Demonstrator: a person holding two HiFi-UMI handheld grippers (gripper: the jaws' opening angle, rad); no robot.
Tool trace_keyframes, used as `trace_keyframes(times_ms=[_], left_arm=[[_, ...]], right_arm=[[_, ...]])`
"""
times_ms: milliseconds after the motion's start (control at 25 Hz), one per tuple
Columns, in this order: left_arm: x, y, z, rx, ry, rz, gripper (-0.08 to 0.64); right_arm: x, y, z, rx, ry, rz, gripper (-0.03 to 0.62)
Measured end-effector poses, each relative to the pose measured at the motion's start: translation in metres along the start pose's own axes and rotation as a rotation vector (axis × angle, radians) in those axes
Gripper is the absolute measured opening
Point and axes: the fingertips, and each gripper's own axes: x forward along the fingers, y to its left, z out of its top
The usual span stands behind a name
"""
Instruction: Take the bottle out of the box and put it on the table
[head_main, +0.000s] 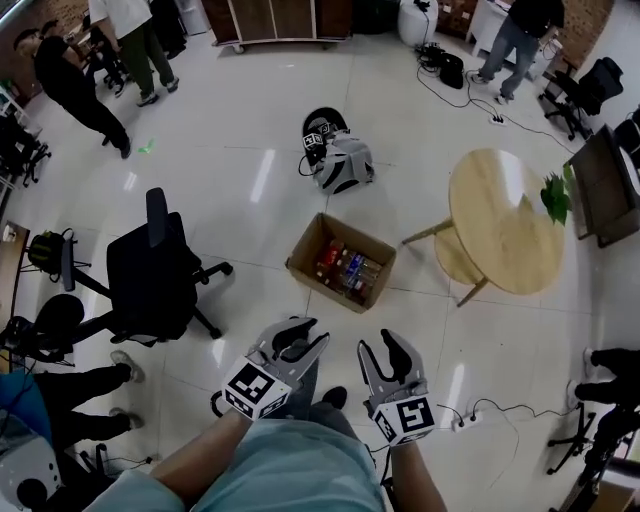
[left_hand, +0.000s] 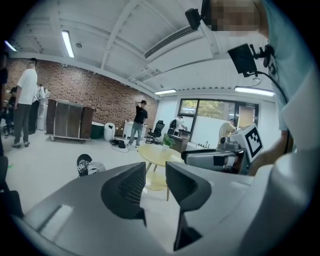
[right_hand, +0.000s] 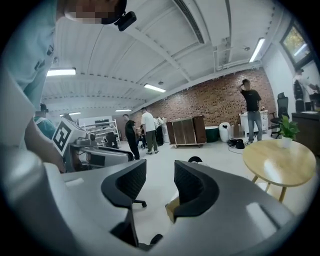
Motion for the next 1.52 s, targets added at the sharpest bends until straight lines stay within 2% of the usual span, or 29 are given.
trace_keyframes(times_ms=[200, 320, 440, 560, 760, 920, 1160, 1320, 1520], left_arm=[[0.046, 0.083, -0.015, -0.055, -0.006, 0.010, 0.121], [0.081, 0.147, -0.042, -0.096, 0.025, 0.017, 0.120], [0.113, 0.201, -0.072, -0.101, 0.071, 0.029, 0.117], [0.137, 0.237, -0.096, -0.147, 0.109, 0.044, 0.115], [0.186, 0.274, -0.150, -0.154, 0.192, 0.039, 0.114], [0.221, 0.301, -0.206, -0.194, 0.247, 0.076, 0.114], [0.275, 0.341, -0.299, -0.189, 0.312, 0.105, 0.112], [0.281, 0.366, -0.348, -0.185, 0.323, 0.129, 0.112], [0.272, 0.389, -0.380, -0.196, 0.289, 0.170, 0.112]], right_arm=[[0.084, -0.024, -0.024, -0.050, 0.149, 0.042, 0.164], [0.149, -0.043, -0.051, -0.068, 0.228, 0.055, 0.164], [0.211, -0.064, -0.082, -0.084, 0.306, 0.056, 0.164], [0.257, -0.083, -0.111, -0.078, 0.369, 0.064, 0.164], [0.303, -0.119, -0.178, -0.094, 0.485, 0.103, 0.164], [0.330, -0.163, -0.258, -0.140, 0.617, 0.158, 0.164], [0.379, -0.219, -0.421, -0.369, 0.875, 0.336, 0.183], [0.406, -0.236, -0.521, -0.439, 0.999, 0.393, 0.183], [0.432, -0.230, -0.620, -0.502, 1.125, 0.477, 0.193]])
